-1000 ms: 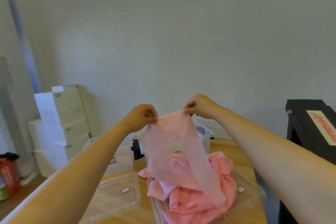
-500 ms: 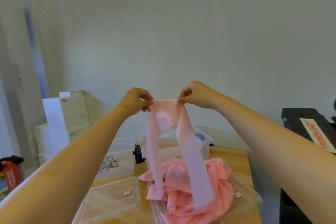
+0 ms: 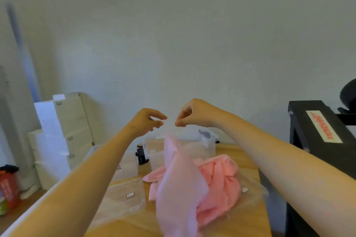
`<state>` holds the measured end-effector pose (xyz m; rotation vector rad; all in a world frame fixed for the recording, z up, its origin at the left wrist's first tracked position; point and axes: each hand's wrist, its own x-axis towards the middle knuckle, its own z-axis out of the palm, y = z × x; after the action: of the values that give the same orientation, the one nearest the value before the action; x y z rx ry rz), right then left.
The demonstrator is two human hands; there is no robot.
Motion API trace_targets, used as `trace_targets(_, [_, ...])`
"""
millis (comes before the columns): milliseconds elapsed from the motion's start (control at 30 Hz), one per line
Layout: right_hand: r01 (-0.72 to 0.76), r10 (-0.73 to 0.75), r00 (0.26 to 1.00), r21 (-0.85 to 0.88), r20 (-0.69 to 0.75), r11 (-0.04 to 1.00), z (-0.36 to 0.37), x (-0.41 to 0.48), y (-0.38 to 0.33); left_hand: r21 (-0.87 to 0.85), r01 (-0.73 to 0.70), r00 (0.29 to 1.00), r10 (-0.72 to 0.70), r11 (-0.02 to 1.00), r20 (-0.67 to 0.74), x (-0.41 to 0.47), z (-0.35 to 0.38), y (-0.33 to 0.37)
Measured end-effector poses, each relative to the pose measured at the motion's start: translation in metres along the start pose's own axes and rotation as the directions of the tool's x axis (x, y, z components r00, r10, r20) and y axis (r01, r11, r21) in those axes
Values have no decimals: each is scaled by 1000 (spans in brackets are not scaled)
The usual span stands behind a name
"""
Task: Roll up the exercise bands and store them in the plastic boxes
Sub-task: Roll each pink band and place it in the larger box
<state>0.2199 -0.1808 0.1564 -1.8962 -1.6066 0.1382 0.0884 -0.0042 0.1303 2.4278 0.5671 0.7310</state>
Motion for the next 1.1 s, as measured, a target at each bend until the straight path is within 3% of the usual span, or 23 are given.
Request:
trace_targets(333, [-175,197,939,-104,282,979,126,-40,106,2,177,960,-173,984,219,-107,111,-106])
trace_targets(400, [-133,186,933,-183,307,974,147,-51,118,-16,226,946,-216,974,241,-124,125,-117])
trace_targets(533, [90,35,946,-365,322,927,183,-66,140,5,282,925,-274,959,264,-152,149,-130])
trace_targets(800, [63,-35,995,-314,94,947,209,-81,157,-166,283,957,-267,945,111,-174,169,-130])
trace_targets(933, [76,-57,996,-345,67,935,211,-83,153,-214,308,951,-294,927,95,-173,172,-127])
trace_targets(1100, [-5,1,1000,-164,-25,986,188,-76,141,-213,236,972,-228,948,63,-157,150,-119])
